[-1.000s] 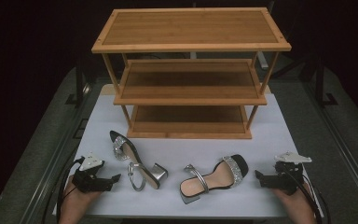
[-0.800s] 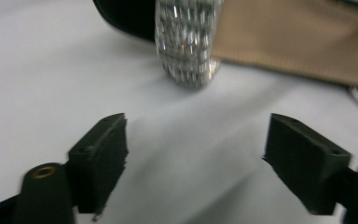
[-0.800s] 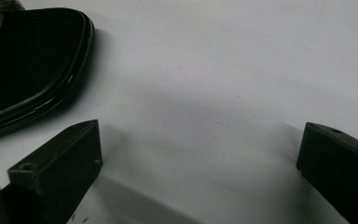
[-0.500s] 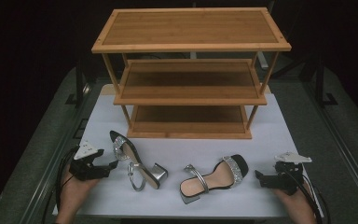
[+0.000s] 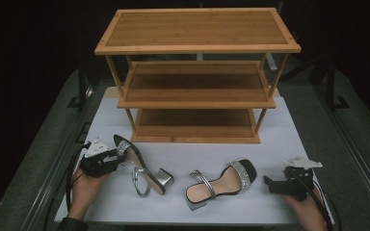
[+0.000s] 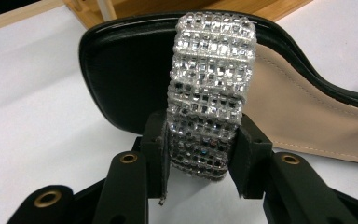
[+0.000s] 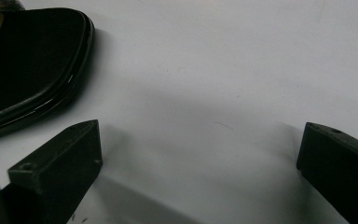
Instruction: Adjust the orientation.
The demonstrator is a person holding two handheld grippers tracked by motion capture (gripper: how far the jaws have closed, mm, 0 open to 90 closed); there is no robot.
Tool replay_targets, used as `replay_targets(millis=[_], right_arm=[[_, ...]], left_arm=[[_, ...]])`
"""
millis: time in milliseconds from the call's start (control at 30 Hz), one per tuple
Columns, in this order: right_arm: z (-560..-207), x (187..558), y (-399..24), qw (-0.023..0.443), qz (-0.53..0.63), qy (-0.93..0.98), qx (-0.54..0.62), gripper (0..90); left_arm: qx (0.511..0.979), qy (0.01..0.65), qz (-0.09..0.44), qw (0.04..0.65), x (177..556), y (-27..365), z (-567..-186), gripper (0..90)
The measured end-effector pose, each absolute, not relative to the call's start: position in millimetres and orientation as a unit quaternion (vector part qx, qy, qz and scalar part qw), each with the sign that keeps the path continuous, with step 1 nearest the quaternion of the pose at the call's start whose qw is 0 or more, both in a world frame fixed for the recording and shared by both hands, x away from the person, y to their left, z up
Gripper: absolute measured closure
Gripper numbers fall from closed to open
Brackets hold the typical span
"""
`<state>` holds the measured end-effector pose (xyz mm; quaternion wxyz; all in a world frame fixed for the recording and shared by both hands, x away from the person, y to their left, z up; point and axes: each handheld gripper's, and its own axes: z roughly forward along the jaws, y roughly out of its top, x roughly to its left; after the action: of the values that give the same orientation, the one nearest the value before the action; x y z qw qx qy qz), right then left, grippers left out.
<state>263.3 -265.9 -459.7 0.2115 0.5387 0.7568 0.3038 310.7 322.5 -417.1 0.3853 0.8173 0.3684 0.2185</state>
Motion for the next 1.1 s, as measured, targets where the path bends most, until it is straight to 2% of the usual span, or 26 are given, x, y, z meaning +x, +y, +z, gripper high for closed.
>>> replay_targets(millis=[600,1100], right_arm=[[-459.9,263.4,-266.1,0.212,0.304,0.757,0.538,0.0],[-459.8,263.3,-265.9,0.213,0.303,0.757,0.538,0.0]], left_arm=[[0.811,0.394,0.203,0.382,260.1,335.2,-412.7,62.0],[0.804,0.396,0.187,0.401,295.3,328.0,-407.3,60.0]])
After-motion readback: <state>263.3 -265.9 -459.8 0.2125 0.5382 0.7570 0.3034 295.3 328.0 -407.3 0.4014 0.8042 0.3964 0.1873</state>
